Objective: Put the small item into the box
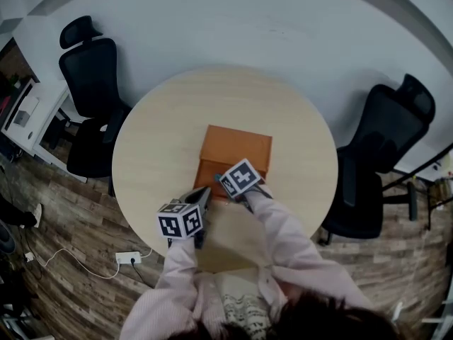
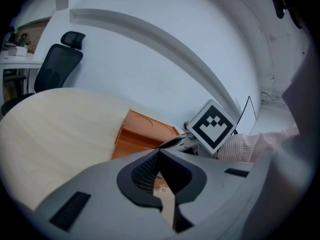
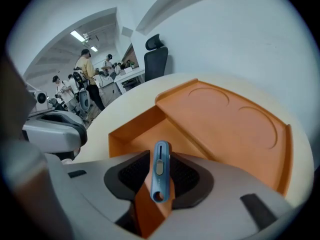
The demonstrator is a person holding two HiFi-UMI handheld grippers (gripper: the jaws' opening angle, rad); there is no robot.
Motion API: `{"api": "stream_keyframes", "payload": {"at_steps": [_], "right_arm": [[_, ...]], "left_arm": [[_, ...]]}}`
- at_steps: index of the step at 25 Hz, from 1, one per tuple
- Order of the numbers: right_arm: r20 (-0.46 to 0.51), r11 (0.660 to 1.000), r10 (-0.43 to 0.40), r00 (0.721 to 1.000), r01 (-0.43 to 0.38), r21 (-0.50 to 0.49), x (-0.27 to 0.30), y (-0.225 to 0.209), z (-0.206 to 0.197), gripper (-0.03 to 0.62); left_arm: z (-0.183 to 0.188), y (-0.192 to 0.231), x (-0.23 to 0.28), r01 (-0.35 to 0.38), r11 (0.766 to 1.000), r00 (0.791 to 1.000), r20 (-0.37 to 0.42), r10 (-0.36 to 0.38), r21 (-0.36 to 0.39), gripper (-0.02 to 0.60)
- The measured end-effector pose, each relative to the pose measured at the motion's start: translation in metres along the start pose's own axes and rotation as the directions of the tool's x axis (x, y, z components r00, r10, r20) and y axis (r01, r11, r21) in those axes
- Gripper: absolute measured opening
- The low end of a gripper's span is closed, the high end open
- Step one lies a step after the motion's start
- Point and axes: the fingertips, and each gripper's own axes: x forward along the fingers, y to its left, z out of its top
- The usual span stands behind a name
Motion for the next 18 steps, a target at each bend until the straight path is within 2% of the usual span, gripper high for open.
{"api": "stream_keyframes", "payload": {"at_steps": [2,4,9,13,18], "right_arm": [[0.070,1.000,0.003,0.998,-0.004,0.011,-0.011,0.000,0.006,0.095],[0.162,0.999,0.033,0.986,-0.038,0.030,-0.026,0.006,0.014,0.060],[0.367,0.988,0.124,0.922,-0.149,0.040,-0.068,0.024,0.035,0.030],[0.443,0.985,0.144,0.885,-0.169,0.018,-0.093,0.035,0.042,0.003],[0.512,0.980,0.166,0.843,-0.197,0.007,-0.113,0.044,0.046,0.000]], "left_arm": [[0.001,-0.001,-0.001,0.004,1.000,1.000,0.005,-0.004,0.005,0.014],[0.004,-0.004,-0.004,0.010,1.000,1.000,0.014,-0.010,0.013,0.014],[0.011,-0.009,-0.011,0.020,0.999,0.999,0.043,-0.022,0.035,0.014],[0.018,-0.015,-0.018,0.034,0.998,0.996,0.079,-0.038,0.053,0.014],[0.026,-0.024,-0.023,0.047,0.995,0.993,0.109,-0.056,0.084,0.014]]}}
